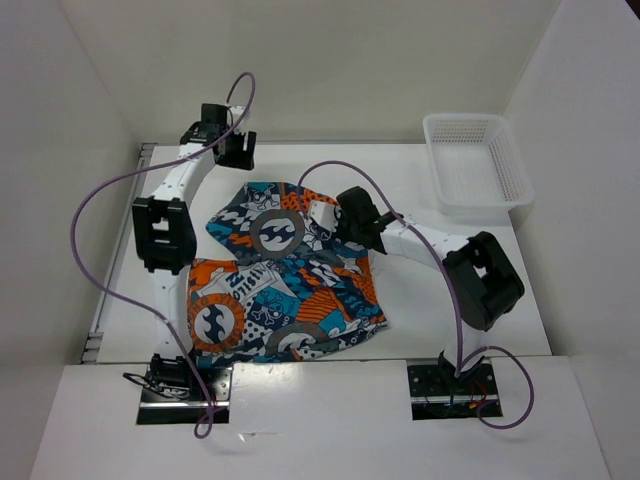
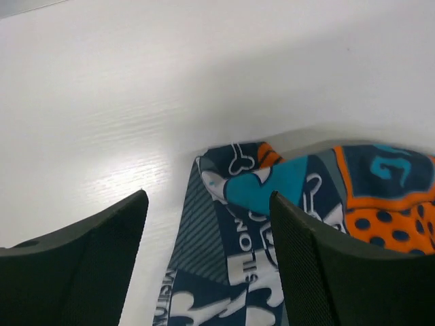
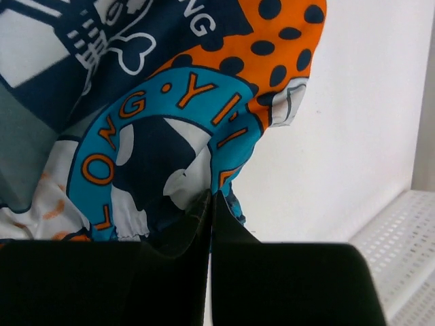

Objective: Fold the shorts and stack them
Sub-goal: Fold the shorts

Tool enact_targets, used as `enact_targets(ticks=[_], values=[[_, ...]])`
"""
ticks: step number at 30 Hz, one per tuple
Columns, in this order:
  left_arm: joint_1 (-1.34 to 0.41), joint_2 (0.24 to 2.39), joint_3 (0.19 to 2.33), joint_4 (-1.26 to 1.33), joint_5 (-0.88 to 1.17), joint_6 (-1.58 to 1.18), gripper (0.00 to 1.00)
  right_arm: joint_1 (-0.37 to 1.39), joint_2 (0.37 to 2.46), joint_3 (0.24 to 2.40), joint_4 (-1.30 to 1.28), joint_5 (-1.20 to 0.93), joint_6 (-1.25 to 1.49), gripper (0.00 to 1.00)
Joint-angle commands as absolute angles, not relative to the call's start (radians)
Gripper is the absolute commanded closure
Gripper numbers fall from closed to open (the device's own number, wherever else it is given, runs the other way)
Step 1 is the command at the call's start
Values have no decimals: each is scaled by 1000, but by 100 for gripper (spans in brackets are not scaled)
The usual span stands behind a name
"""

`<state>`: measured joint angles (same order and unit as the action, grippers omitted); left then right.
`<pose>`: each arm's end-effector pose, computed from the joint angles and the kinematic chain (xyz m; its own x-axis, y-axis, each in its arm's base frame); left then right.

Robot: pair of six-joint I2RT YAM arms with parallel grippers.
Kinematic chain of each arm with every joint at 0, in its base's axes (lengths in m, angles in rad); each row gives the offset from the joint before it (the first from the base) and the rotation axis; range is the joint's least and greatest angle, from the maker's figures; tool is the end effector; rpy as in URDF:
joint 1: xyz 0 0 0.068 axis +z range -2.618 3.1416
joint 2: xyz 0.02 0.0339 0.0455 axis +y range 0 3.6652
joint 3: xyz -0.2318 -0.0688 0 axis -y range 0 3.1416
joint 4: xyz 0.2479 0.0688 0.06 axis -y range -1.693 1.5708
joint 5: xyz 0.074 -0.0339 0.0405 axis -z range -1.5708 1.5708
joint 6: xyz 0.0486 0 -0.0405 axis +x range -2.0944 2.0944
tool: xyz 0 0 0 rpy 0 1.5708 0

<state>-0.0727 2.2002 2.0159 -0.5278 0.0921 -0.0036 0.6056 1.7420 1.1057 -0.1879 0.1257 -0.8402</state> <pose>0.5021 -0.0411 0.2345 -0.6522 0.0439 -0.7568 0.1394 0.9882 -0.0628 0.3139 0.2099 0.1532 -0.0342 -0.9224 -0.3847 -0.7796 0.2655 -0.5672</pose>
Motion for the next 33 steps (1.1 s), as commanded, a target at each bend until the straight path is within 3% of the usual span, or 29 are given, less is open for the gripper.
enact_targets(ticks=[1,5,12,14,15,18,19,21,24,33], values=[[-75,2385,2237,-652,135,0,21,598,1691,1068,-212,144,-871,100],[-84,2482,2370,-745,166,0,18,598,1680,1055,-212,155,-859,100],[-127,2554,2418,-862,267,0,16,598,1700,1065,-181,164,-850,100],[-136,2563,2418,-862,299,0,21,598,1700,1065,-181,164,-850,100],[-137,2563,2408,-873,310,0,34,598,1709,1065,-181,164,-850,100],[-146,2572,2419,-897,363,0,58,598,1709,1065,-158,164,-841,100],[-146,2572,2419,-897,376,0,78,588,1718,1065,-158,175,-841,100],[-146,2572,2437,-897,388,0,100,588,1718,1065,-131,189,-841,100],[-137,2582,2492,-897,400,0,100,566,1739,1087,-85,222,-841,100],[-58,2572,3120,-846,247,0,100,468,1808,1296,81,367,-945,100]])
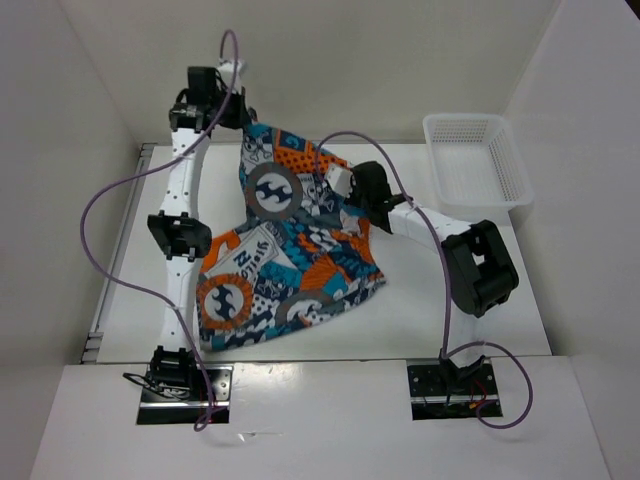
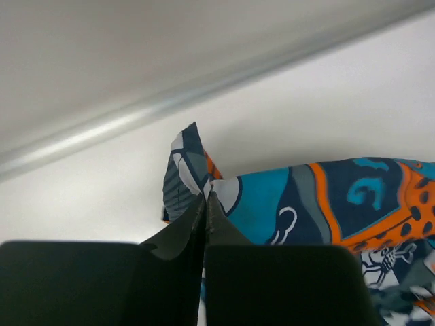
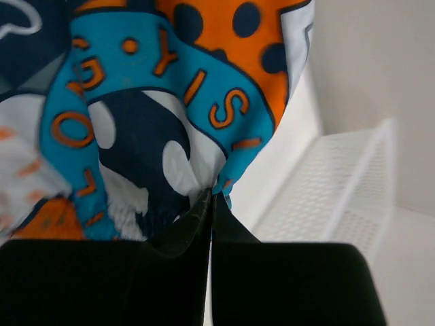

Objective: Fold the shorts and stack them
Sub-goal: Fold the shorts

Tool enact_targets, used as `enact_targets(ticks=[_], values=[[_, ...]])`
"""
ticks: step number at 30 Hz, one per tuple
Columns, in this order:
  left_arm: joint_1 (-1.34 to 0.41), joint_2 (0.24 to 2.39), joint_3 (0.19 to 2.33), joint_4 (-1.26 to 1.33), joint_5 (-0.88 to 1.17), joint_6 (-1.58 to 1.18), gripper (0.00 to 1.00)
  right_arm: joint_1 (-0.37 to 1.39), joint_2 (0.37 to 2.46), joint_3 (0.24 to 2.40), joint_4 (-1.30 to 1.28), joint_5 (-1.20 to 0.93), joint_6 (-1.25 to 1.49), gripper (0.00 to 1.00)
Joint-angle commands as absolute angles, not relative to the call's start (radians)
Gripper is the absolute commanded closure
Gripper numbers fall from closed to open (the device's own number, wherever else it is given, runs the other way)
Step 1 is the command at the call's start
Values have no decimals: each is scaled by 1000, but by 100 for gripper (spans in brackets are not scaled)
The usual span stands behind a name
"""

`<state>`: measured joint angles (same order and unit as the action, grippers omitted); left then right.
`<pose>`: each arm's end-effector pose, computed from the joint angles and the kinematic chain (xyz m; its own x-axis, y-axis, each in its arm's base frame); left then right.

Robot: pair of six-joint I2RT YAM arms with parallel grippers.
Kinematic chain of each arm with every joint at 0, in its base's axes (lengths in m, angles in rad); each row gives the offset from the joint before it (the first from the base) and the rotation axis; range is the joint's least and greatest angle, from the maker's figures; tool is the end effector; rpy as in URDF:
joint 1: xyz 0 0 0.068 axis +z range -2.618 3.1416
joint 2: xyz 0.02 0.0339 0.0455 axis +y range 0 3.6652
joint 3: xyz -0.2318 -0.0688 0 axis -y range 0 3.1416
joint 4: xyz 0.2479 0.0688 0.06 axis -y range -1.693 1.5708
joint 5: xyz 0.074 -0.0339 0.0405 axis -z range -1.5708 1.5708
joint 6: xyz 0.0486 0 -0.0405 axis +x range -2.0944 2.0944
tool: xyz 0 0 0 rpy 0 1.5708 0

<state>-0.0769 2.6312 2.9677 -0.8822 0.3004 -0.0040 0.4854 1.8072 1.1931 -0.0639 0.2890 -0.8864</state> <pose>0.5367 -0.0558 0.3027 -0.5188 0.0361 -0.8541 0.3235 0.9331 -0.1570 0.3650 0.1769 0.1694 -0.1563 -0.9221 -0.3539 -0.5885 0.3747 -0.7164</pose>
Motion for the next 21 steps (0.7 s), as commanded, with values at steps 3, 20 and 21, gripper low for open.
enact_targets(ticks=[3,20,21], values=[[-49,2510,3113,-897,222,0,100,468,1809,1338,101,385,-954,100],[-23,1819,1836,-997,316,0,64,607,1425,997,-360,77,-789,39],[-55,1768,1630,-968,278,0,57,607,1413,1006,-373,36,-770,5]])
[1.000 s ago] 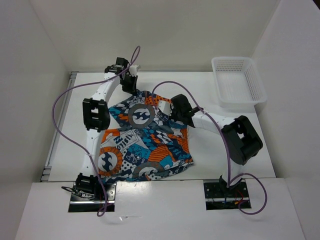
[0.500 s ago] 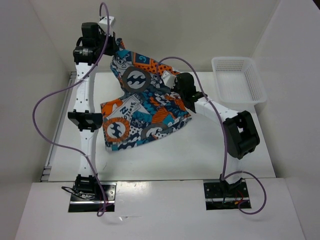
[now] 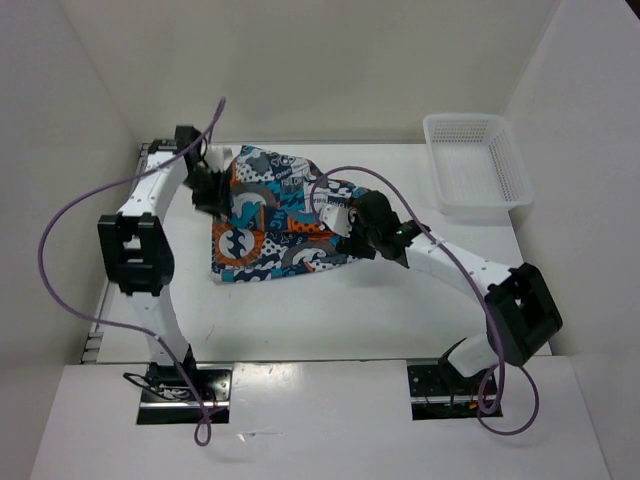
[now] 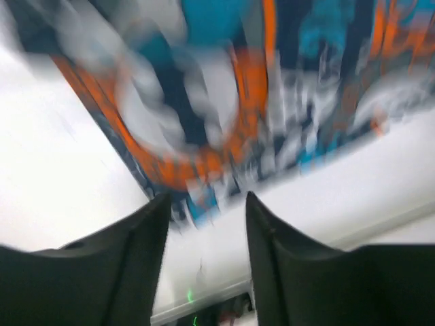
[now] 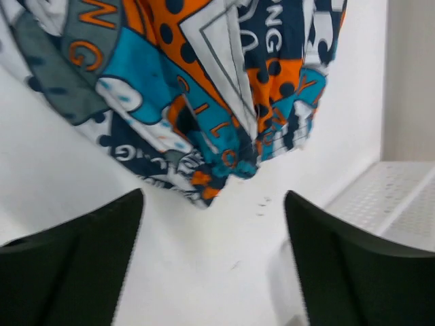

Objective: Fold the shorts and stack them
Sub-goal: Fold the shorts

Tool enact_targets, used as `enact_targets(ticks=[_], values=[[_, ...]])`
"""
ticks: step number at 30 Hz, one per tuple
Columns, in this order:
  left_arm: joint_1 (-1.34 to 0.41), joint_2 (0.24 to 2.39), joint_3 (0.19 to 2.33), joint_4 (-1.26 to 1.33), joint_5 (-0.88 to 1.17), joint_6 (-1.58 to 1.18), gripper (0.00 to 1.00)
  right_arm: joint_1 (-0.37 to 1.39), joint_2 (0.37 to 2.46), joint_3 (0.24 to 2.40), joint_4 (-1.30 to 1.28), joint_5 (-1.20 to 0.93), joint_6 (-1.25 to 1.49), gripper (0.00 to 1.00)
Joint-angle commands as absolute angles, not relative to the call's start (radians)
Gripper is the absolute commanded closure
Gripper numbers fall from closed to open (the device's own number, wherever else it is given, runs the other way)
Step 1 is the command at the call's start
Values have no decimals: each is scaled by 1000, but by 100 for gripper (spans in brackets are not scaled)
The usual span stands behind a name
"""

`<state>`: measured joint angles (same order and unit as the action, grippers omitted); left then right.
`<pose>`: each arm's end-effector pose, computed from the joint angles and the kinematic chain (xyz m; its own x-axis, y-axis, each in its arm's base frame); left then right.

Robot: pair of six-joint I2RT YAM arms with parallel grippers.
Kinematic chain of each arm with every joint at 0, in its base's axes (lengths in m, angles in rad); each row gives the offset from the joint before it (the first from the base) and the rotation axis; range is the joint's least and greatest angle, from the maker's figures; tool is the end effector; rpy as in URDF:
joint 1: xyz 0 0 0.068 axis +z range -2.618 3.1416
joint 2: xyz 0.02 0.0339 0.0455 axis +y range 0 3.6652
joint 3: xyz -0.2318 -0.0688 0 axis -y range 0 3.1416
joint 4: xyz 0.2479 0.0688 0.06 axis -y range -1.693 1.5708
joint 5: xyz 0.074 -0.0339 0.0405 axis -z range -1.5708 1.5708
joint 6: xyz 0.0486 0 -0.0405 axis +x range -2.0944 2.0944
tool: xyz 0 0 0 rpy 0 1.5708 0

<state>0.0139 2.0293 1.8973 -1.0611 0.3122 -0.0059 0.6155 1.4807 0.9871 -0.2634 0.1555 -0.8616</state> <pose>0.4207 -0.0091 0.2364 -0.9300 -0.0185 -0.3671 0.0945 0.9530 -0.2877 0.2775 0.1870 0.1960 -0.0020 -0.9197 -0.3927 -0.7371 0.2667 -0.6209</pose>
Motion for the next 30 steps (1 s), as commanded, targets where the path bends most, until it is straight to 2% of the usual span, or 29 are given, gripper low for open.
enact_targets(ticks=[1,4,7,10,13,18,23,30], values=[[-66,1726,1561,-931,267,0,41,607,1387,1006,-382,16,-728,0],[-75,1671,1464,-931,267,0,34,574,1374,1069,-382,-64,-607,0],[-22,1671,1463,-849,269,0,34,445,1413,1178,-394,-194,-403,0],[18,1683,1463,-677,201,0,34,310,1479,1210,-394,-308,-266,14],[55,1762,1499,-580,215,0,34,236,1535,1210,-403,-379,-155,19],[107,1932,1588,-541,299,0,32,216,1615,1201,-376,-433,-86,16],[127,2017,1657,-541,397,0,30,178,1703,1229,-341,-512,-48,13],[127,2091,1689,-541,430,0,29,178,1792,1238,-292,-567,-38,13]])
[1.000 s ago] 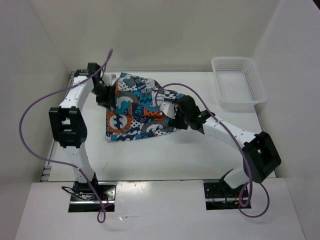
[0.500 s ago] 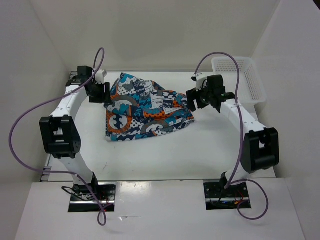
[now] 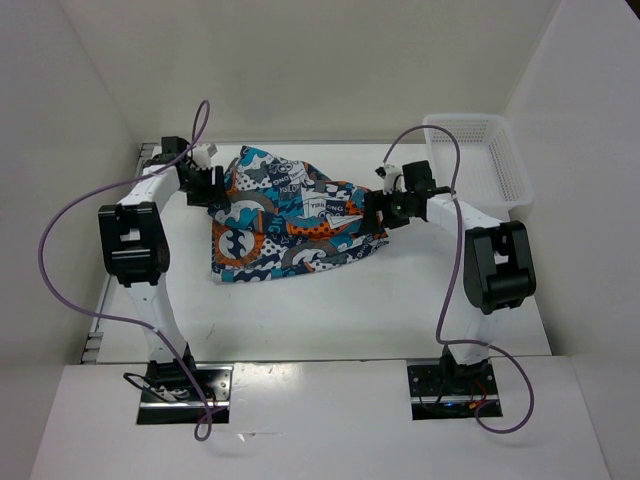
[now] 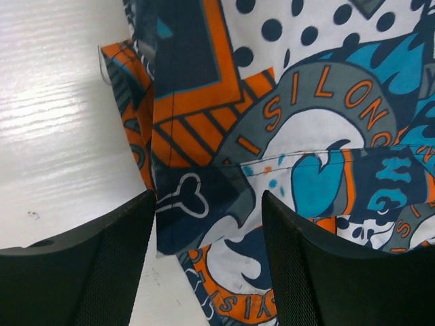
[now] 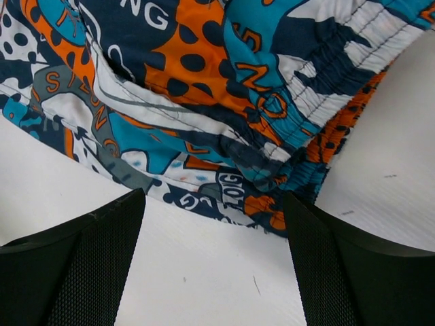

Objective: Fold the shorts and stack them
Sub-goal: Fold the shorts

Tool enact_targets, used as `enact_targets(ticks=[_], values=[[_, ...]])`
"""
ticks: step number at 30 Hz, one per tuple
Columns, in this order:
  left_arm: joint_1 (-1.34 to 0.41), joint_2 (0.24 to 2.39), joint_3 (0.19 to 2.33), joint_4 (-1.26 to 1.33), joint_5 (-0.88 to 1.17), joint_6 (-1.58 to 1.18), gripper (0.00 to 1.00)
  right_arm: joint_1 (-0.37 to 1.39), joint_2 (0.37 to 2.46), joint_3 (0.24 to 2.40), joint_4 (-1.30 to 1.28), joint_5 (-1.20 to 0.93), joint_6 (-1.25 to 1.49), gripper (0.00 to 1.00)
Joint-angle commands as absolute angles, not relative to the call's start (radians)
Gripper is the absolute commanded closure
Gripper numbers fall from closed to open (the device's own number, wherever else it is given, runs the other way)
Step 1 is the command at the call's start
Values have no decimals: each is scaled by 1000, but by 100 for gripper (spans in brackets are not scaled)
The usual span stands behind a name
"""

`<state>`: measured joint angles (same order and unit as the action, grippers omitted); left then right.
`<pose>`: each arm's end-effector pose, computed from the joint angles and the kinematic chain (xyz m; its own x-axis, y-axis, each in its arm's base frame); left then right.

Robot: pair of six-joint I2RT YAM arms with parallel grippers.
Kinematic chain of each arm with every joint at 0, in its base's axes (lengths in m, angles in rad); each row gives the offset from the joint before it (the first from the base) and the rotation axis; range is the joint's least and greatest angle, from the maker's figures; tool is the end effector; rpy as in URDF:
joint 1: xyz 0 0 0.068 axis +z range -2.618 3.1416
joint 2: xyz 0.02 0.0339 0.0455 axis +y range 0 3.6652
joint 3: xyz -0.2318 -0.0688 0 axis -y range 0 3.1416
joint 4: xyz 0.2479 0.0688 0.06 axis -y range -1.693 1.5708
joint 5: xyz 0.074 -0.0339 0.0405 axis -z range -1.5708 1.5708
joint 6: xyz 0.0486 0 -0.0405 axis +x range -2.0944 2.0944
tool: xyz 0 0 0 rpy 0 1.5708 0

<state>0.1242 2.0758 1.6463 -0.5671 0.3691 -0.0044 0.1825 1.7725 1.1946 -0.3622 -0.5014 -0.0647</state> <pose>0.4461 0.0380 0.1675 -0.8335 -0.1082 -0.5418 0.0752 0.9493 -0.3053 0.3652 0.0911 0.1613 -0.7642 -0.1987 -0.6136 -0.4883 0.7997 0.3492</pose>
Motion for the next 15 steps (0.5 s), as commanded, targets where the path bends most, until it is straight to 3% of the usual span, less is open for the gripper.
enact_targets(ticks=[1,3,5,6,8,9,15], values=[[127,2091,1698,-541,430,0,29,178,1807,1238,-278,-568,-38,13],[127,2102,1698,-551,430,0,32,178,1821,1247,-278,-568,-38,15],[127,2111,1709,-560,442,0,42,178,1833,1258,-278,-568,-57,21],[127,2111,1709,-571,454,0,55,178,1845,1258,-278,-568,-67,22],[127,2111,1709,-581,454,0,68,178,1854,1267,-268,-568,-67,25],[127,2111,1709,-590,463,0,80,178,1855,1267,-268,-568,-67,25],[127,2111,1720,-600,463,0,96,178,1864,1313,-271,-525,-100,23]])
